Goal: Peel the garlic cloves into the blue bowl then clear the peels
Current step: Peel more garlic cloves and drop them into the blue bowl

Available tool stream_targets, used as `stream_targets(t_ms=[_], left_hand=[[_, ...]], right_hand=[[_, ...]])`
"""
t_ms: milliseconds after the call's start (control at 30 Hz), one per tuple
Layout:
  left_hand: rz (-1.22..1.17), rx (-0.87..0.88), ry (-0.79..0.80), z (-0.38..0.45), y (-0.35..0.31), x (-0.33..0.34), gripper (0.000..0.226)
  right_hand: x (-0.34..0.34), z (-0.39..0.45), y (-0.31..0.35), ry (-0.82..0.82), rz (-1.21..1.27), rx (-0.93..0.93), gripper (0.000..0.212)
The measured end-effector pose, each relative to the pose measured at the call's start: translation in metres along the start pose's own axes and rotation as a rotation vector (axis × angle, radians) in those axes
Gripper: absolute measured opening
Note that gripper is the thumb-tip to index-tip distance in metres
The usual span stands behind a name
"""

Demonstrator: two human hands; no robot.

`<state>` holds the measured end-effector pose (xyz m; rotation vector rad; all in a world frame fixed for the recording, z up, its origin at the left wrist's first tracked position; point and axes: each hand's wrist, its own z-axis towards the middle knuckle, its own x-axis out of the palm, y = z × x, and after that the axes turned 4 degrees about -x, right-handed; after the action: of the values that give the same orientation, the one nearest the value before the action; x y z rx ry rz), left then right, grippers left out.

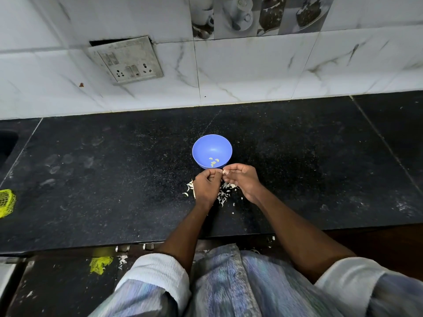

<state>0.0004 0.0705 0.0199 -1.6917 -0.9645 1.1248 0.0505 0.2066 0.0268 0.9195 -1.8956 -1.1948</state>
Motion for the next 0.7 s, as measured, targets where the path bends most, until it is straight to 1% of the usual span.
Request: stream_targets(t_ms=[200, 367, 533, 700], left_hand=[[0.06, 0.101, -0.007, -0.0024, -0.0028, -0.0038, 0.007], [0.16, 0.13, -0.042, -0.0043, -0.0024, -0.0051, 0.008], [0.245, 0.137, -0.071, -0.0068, -0.0041, -0.0079, 0.009], [0.37, 0.153, -0.096, -0.0091, -0.0049, -0.0074, 0.014]], right_hand=[[-0.0009, -0.0035, 0.0011, -0.014, 0.018, 0.015, 0.015], [-0.0009, -0.0048, 0.0016, -0.015, -0.103, -0.033, 0.016], [-0.0002, -0.0043, 0.002, 0.009, -0.269, -0.124, 0.011], [0.0014, -0.0016, -0.0004, 0.032, -0.303, -0.132, 0.007]])
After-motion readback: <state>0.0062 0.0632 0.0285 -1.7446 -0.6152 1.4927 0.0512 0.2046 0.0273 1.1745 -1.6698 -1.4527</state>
